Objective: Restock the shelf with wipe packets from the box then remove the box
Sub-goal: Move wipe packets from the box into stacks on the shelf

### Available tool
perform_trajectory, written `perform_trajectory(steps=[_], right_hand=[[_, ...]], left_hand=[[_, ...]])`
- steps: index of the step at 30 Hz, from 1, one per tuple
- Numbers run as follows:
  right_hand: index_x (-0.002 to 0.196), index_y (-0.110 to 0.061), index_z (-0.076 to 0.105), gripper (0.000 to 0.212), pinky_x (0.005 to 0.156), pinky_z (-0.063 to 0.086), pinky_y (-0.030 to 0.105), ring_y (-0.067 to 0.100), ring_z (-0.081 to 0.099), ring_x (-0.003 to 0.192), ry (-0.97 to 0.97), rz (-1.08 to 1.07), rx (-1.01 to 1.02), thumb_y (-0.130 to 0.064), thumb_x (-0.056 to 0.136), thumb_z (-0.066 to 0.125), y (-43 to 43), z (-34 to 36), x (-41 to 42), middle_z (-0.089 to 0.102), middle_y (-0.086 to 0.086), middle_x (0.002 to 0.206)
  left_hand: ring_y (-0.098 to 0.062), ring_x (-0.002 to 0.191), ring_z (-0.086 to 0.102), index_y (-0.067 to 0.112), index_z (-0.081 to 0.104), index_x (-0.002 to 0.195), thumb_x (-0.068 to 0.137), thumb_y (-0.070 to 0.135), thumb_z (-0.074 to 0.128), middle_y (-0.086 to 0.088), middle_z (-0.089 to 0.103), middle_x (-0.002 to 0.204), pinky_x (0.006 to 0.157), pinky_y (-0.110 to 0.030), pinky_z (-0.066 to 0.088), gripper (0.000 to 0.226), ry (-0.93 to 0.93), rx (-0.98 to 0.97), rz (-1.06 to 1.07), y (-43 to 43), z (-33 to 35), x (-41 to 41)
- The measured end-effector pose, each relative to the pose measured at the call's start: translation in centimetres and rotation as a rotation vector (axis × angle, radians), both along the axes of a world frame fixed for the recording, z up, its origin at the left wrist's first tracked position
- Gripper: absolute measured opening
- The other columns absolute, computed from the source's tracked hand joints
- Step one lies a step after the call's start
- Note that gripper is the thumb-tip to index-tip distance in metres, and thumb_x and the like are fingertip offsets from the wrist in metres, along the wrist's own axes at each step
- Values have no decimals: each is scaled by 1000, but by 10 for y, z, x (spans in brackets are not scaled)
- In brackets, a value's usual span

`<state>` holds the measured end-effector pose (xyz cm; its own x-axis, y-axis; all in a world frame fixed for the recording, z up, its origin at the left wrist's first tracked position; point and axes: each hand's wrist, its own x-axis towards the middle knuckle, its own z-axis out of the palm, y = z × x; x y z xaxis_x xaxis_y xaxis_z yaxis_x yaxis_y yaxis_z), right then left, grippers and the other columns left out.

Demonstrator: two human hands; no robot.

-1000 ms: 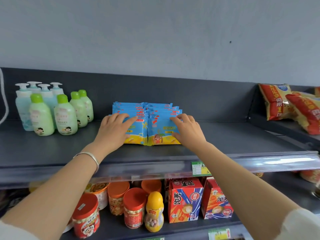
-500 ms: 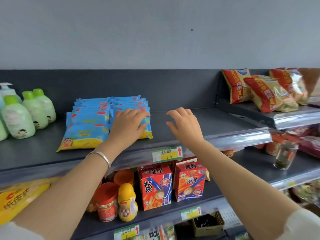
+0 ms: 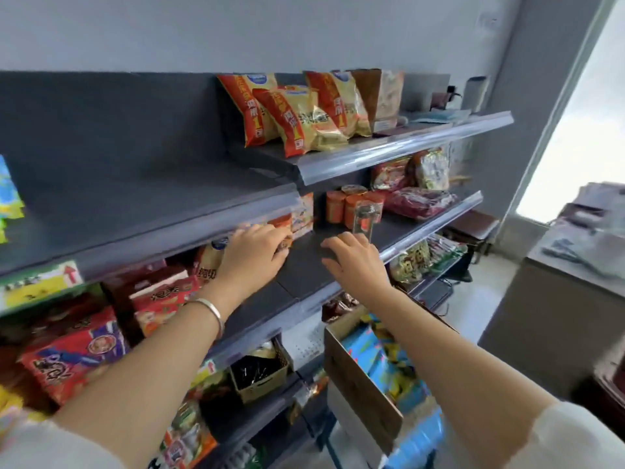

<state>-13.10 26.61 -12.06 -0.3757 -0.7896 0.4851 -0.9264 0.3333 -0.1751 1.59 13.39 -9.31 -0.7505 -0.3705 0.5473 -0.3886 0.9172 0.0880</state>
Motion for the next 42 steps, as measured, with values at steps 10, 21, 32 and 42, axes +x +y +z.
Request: perform_trajectory(steps=[10,21,32,42], right_hand=[[123,-21,56,31,90,45,43,32,47,114,-195,-314,167,-29,94,52,112,-77,-99,56,5,120],[130,-21,49,36,91,44,37,28,46,117,-489,-517,374,-28,95,50,115,-140,-168,52,5,123],[119,-16,54,30,87,47,37,35,49,111,-785,-759,560,-24,91,50,104,-215,-193,48,12,117],[117,-16,60,38,87,38,39,31,40,120,-662,-849,736,-42,90,54,70,-257,-205,46,7,124]], left_hand=[[-20,110,51,28,53,123,95,32,48,5,60,112,87,-34,37,29,-281,103,-236,67,-69,-132],[-16,115,48,31,53,121,95,32,48,9,58,120,100,-37,33,26,-567,234,-443,49,-146,-235],[-20,117,48,30,53,123,95,33,47,3,56,119,97,-37,36,29,-796,289,-576,35,-219,-305],[-20,120,45,28,53,124,96,32,45,5,55,123,99,-38,35,29,-861,350,-557,22,-250,-313]])
